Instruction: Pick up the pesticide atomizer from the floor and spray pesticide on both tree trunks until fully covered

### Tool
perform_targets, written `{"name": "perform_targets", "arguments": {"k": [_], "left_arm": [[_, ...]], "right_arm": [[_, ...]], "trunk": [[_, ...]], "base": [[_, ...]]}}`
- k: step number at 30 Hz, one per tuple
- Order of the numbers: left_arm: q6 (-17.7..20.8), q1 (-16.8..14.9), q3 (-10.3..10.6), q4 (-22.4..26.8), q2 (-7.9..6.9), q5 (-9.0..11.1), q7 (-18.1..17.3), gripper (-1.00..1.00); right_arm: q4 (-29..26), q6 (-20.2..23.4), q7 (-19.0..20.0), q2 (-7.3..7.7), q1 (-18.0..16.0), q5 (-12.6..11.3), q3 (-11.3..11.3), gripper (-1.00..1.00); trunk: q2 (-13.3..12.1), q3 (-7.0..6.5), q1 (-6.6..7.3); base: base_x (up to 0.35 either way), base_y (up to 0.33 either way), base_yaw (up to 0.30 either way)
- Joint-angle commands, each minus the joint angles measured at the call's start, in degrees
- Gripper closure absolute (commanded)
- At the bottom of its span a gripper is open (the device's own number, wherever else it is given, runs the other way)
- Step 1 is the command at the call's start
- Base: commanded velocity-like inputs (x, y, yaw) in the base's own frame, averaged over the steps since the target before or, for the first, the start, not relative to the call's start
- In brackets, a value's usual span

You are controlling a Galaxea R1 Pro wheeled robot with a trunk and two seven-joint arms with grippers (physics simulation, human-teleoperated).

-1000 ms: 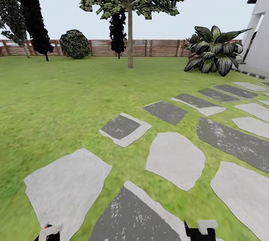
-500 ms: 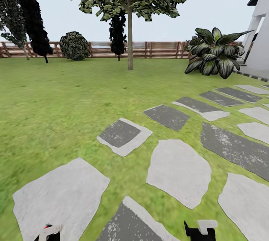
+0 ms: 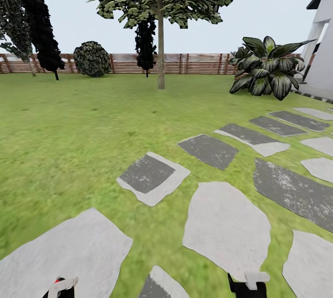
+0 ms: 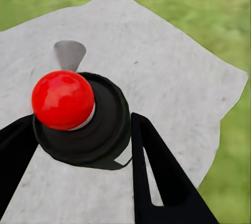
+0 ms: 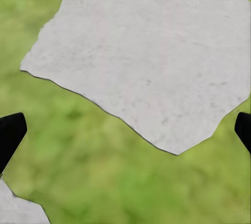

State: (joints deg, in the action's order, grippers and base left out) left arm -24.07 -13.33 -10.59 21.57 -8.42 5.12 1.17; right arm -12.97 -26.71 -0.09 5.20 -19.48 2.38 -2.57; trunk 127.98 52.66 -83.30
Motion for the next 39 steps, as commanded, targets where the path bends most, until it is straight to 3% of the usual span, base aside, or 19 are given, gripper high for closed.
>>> {"name": "perform_targets", "arguments": {"k": [1,39], "left_arm": [[-0.19,-0.03,0.13,-0.05,-0.01,0.52,-0.04,1.0],[-0.12,-0.03,0.13,-0.11,-0.01,0.51,-0.04,1.0]], "right_arm": [[0.05,-0.18,-0.01,-0.02,-0.03,0.26,-0.25,-1.0],[0.05,-0.18,-0.09,0.0,-0.03,0.29,-0.31,-1.0]], "trunk": [[0.02,0.05,-0.02],[0.02,0.05,-0.02]], "base": [[0.339,0.0,0.0],[0.339,0.0,0.0]]}}
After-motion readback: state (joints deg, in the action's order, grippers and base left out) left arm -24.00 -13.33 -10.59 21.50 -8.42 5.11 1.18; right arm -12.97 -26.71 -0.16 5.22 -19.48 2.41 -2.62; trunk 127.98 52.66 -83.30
